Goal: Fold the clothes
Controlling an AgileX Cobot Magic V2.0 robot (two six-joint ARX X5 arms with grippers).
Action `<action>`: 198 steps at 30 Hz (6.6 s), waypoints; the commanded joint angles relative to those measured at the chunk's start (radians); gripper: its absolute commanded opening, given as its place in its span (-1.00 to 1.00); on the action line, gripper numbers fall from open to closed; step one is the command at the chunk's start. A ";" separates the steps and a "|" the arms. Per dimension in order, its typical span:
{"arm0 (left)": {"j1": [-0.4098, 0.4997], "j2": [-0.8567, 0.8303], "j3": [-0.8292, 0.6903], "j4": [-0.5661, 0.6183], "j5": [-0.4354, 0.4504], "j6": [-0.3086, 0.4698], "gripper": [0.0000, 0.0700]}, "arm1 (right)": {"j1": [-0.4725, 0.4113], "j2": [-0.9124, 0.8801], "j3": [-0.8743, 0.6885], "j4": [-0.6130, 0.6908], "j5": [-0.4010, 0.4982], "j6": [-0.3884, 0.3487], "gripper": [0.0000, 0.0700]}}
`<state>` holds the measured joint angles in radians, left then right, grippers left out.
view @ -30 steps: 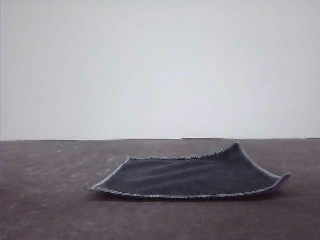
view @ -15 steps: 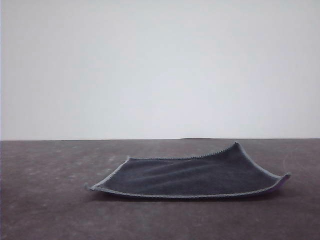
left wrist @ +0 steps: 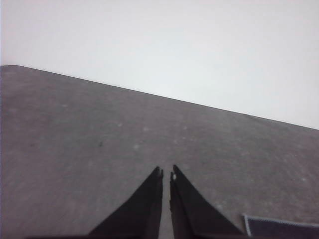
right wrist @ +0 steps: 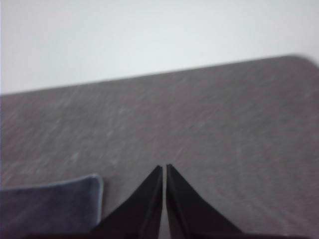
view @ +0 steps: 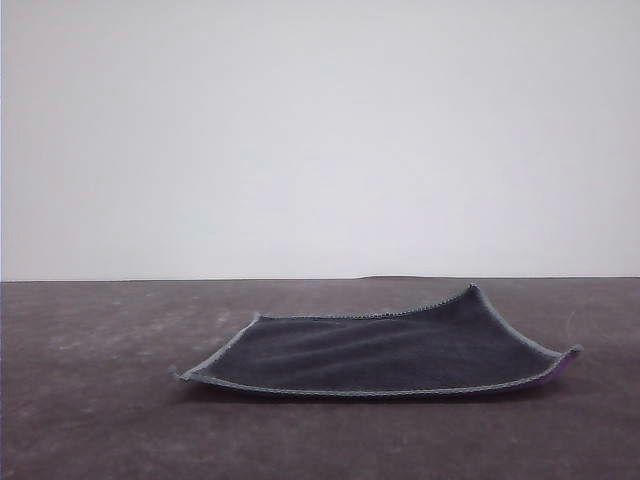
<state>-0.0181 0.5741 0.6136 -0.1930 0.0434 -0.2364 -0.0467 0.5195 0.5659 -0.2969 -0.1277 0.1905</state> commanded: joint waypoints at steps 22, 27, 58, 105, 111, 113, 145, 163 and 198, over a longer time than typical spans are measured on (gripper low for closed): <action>-0.039 0.744 0.237 -0.016 0.327 0.045 -0.95 | 0.036 0.764 0.262 -0.042 -0.273 -0.099 -0.98; -0.066 0.779 0.237 -0.030 0.344 0.045 -0.95 | 0.038 0.780 0.262 -0.044 -0.273 -0.099 -0.98; -0.186 1.071 0.415 0.010 0.526 -0.008 0.11 | 0.098 0.994 0.301 0.107 -0.436 -0.044 0.09; -0.316 1.495 0.730 -0.017 0.607 -0.017 0.11 | 0.169 1.385 0.546 0.209 -0.500 -0.033 0.05; -0.317 1.495 0.730 -0.007 0.602 -0.017 -0.32 | 0.169 1.385 0.546 0.209 -0.476 -0.033 -0.57; -0.317 1.495 0.730 -0.008 0.581 -0.015 -0.77 | 0.169 1.385 0.546 0.209 -0.460 -0.033 -0.79; -0.244 1.450 0.740 -0.161 0.844 0.037 -1.00 | 0.076 1.374 0.671 -0.291 -0.774 -0.237 -0.98; -0.251 1.337 0.740 -0.365 0.975 0.094 -1.00 | 0.077 1.374 0.678 -0.536 -0.797 -0.325 -0.98; -0.251 1.337 0.740 -0.678 0.974 0.245 -0.41 | 0.084 1.374 0.678 -0.783 -0.790 -0.386 -0.05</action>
<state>-0.2649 1.9060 1.3315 -0.8696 1.0046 -0.0113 0.0338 1.8820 1.2240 -1.0750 -0.9157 -0.1791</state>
